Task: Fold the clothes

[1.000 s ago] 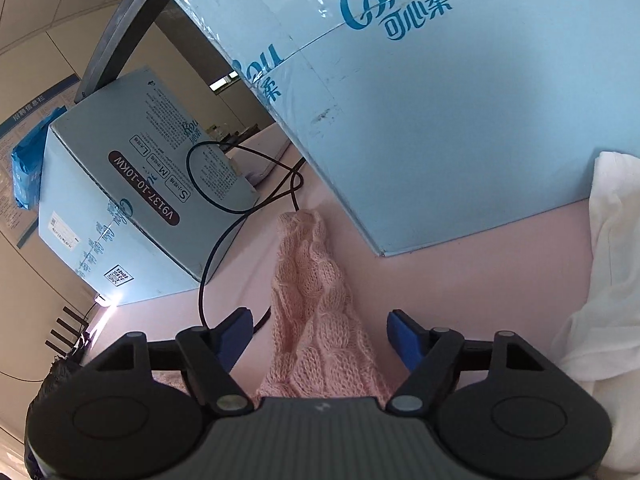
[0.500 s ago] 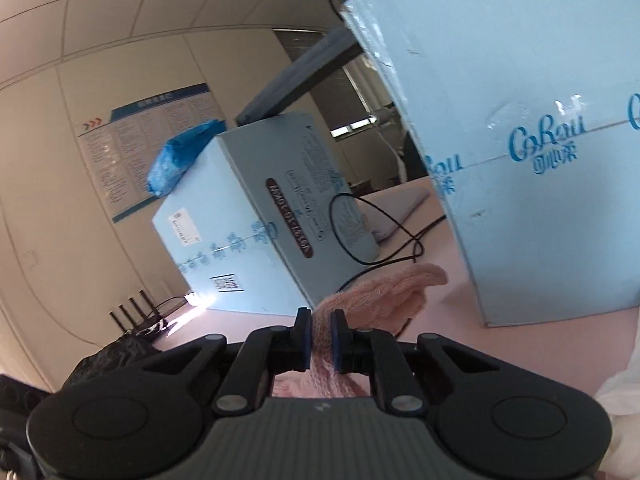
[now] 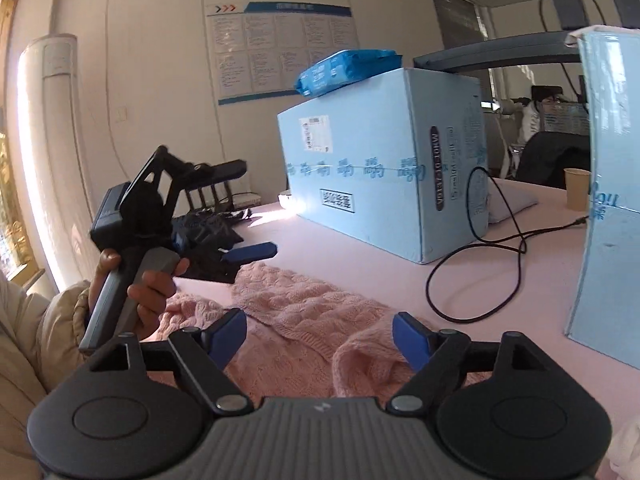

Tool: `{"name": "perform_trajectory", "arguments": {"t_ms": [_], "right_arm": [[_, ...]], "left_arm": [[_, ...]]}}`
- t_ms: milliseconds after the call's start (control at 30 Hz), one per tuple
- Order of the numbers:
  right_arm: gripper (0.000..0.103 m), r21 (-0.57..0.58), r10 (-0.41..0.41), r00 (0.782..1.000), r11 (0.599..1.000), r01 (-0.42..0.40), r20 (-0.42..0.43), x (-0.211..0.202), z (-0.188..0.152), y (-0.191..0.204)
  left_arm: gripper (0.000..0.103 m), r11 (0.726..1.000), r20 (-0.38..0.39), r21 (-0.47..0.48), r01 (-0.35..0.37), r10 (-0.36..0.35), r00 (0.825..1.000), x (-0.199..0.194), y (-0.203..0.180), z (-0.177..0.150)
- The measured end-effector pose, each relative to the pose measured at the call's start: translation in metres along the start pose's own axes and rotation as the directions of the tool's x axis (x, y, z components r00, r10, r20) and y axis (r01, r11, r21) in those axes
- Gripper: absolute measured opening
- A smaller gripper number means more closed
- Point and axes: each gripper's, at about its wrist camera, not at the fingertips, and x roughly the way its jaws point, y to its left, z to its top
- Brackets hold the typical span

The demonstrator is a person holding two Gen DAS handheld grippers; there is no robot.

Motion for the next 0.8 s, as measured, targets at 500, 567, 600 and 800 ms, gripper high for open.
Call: {"name": "perform_trajectory", "arguments": {"t_ms": [500, 567, 600, 800], "right_arm": [[0.07, 0.785, -0.214, 0.956, 0.548, 0.288, -0.201, 0.055, -0.018, -0.081], [0.047, 0.771, -0.241, 0.953, 0.565, 0.293, -0.185, 0.06, -0.02, -0.08], [0.033, 0.766, -0.254, 0.949, 0.568, 0.301, -0.185, 0.061, -0.02, -0.08], [0.009, 0.722, -0.313, 0.942, 0.624, 0.298, -0.118, 0.056, -0.025, -0.079]], "left_arm": [[0.103, 0.997, -0.068, -0.071, -0.032, 0.027, 0.997, 0.017, 0.01, -0.005], [0.103, 0.996, -0.083, -0.085, -0.033, 0.026, 0.996, 0.017, 0.013, -0.007], [0.103, 0.996, -0.086, -0.085, -0.035, 0.027, 0.996, 0.017, 0.013, -0.007], [0.103, 0.995, -0.083, -0.093, -0.042, 0.035, 0.996, 0.017, 0.016, -0.008]]}}
